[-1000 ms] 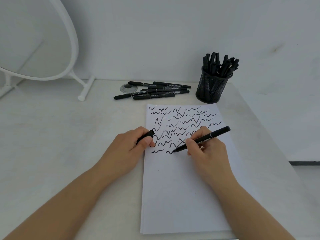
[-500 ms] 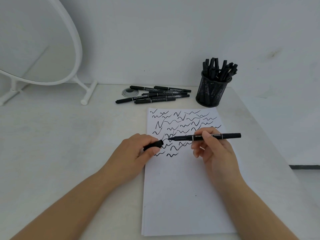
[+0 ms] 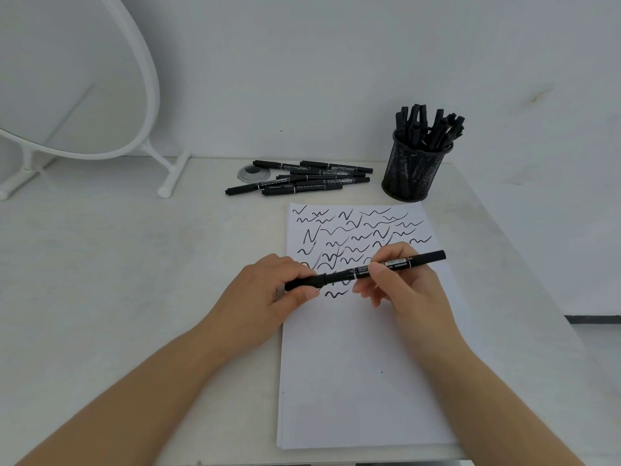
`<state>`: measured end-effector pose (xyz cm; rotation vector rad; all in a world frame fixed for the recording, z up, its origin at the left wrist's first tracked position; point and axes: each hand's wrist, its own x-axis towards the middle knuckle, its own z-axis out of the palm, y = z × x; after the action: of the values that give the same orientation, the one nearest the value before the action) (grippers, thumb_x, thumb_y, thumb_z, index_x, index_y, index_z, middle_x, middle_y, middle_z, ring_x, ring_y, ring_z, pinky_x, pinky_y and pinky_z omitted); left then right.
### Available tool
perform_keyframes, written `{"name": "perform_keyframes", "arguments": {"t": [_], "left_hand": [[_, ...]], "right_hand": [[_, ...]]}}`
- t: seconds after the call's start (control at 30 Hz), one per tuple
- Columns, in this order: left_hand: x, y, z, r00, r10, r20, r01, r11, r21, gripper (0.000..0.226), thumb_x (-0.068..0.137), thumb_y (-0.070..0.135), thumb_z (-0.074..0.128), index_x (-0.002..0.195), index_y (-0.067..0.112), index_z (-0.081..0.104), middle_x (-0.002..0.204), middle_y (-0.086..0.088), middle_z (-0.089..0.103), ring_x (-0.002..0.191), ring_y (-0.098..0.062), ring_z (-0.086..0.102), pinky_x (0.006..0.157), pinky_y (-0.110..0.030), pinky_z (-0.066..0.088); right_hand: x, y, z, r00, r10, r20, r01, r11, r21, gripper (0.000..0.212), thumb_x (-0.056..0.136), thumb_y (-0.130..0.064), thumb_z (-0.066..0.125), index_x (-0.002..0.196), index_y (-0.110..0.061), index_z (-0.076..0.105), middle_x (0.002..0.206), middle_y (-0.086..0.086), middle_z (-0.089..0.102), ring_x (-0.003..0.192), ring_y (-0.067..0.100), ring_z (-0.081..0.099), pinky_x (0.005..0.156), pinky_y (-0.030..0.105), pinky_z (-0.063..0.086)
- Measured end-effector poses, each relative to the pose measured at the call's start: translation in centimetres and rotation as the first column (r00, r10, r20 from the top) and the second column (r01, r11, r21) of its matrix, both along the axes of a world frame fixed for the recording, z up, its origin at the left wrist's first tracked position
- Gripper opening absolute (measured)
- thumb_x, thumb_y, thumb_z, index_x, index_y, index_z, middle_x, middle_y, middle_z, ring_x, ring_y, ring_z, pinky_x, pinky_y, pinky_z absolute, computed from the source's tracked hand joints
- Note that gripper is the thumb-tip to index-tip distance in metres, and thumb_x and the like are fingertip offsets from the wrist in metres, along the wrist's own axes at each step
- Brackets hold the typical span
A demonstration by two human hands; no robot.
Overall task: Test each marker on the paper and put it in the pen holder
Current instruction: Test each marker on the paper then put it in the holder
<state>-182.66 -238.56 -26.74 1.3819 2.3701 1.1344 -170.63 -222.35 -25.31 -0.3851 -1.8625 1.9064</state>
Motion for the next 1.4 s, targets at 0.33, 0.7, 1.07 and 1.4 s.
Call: {"name": "perform_keyframes", "arguments": {"t": [0.33, 0.7, 1.07, 1.4], "left_hand": [[0.3, -0.1, 0.3, 0.999, -0.007, 0.048, 0.005, 0.999, 0.041, 0.016, 0.086, 0.047, 0.048, 0.095, 0.038, 0.057, 0.084, 0.011, 0.060, 0.074, -0.013, 0.054, 0.063, -0.021, 0.039], [1.7, 0.1, 1.0, 0.995, 0.016, 0.103, -0.021, 0.999, 0.049, 0.024, 0.085, 0.046, 0.041, 0.066, 0.033, 0.047, 0.054, 0.012, 0.044, 0.048, -0.007, 0.036, 0.046, -0.015, 0.027], [1.5, 0.0, 1.1, 0.969, -0.066, 0.239, 0.051, 0.996, 0.070, 0.030, 0.078, 0.054, 0.035, 0.061, 0.032, 0.046, 0.053, 0.010, 0.039, 0.050, -0.006, 0.030, 0.048, -0.014, 0.024], [1.2, 0.1, 1.6, 0.974, -0.045, 0.221, 0.015, 0.991, 0.135, 0.018, 0.084, 0.040, 0.048, 0.071, 0.033, 0.057, 0.055, 0.011, 0.044, 0.050, -0.005, 0.033, 0.048, -0.012, 0.026]], "right_hand": [[-0.1, -0.2, 0.2, 0.993, 0.120, 0.001, -0.120, 0.993, -0.003, 0.012, 0.073, -0.016, 0.061, 0.074, -0.027, 0.065, 0.061, -0.003, 0.063, 0.055, 0.009, 0.052, 0.054, 0.016, 0.043], [0.0, -0.3, -0.2, 0.992, 0.115, -0.054, -0.121, 0.987, -0.104, 0.016, 0.079, -0.020, 0.055, 0.073, -0.024, 0.070, 0.060, 0.003, 0.066, 0.055, 0.012, 0.055, 0.055, 0.017, 0.043], [0.2, -0.4, -0.2, 0.991, 0.124, -0.057, -0.123, 0.992, 0.015, 0.014, 0.081, -0.020, 0.056, 0.075, -0.024, 0.067, 0.061, 0.002, 0.066, 0.055, 0.013, 0.056, 0.057, 0.016, 0.043], [0.1, -0.6, 0.2, 0.989, 0.124, -0.080, -0.122, 0.992, 0.028, 0.012, 0.081, -0.019, 0.054, 0.081, -0.022, 0.066, 0.064, -0.001, 0.066, 0.057, 0.012, 0.057, 0.057, 0.017, 0.046]]}}
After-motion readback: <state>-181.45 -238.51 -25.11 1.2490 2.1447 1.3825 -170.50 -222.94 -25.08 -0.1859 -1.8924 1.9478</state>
